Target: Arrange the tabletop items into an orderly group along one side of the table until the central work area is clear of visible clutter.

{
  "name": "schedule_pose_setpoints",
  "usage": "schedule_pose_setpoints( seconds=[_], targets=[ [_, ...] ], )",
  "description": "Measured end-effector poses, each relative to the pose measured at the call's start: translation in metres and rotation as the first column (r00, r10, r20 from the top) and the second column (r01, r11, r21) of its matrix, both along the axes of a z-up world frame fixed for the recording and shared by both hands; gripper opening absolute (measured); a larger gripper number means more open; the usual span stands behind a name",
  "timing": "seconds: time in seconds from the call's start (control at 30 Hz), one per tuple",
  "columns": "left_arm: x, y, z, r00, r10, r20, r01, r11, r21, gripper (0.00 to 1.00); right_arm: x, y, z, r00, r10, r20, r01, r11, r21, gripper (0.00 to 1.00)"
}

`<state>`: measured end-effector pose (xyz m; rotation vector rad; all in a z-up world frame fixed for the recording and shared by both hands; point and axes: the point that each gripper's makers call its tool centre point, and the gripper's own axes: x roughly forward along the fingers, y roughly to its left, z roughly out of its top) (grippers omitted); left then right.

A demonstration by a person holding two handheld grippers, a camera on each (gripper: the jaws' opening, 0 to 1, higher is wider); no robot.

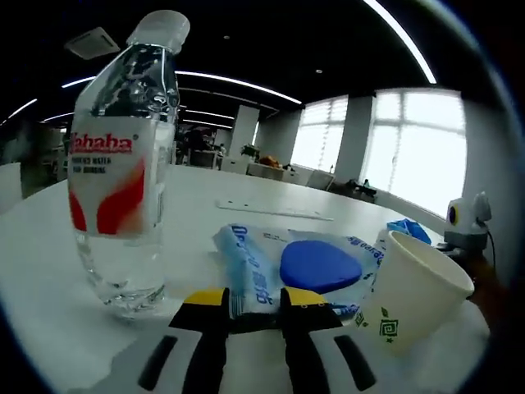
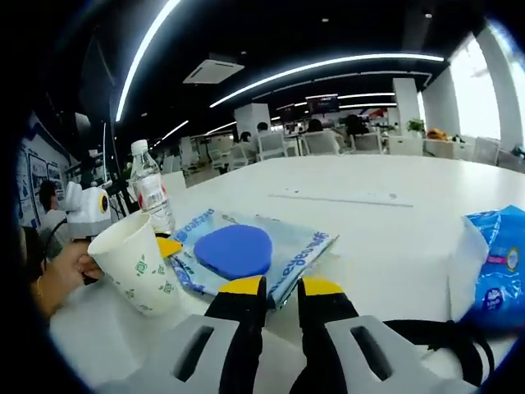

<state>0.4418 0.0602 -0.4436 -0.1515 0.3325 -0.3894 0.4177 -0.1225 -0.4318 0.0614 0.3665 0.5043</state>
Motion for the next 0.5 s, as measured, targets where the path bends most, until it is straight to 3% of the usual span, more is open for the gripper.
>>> schedule_pose_setpoints(
  seconds=[0.13,0.3,0.5],
  targets=[
    [0.0,-0.005,-0.001,1.0,-0.027,0.013,0.027,0.999,0.018,0.12,-0.001,0.006,0.001,0.998,0.041,0.041,-0.04,0.998,-0.039,0.07],
    [0.002,-0.01,0.01,0.996,-0.056,0.067,0.053,0.997,0.05,0.09,-0.002,0.006,0.018,0.989,0.056,0.135,-0.047,0.997,-0.067,0.06],
    [0.003,-0.017,0.011,0.995,-0.073,0.069,0.069,0.996,0.057,0.09,0.001,-0.001,0.023,0.987,0.05,0.156,-0.039,0.997,-0.071,0.06]
  ],
)
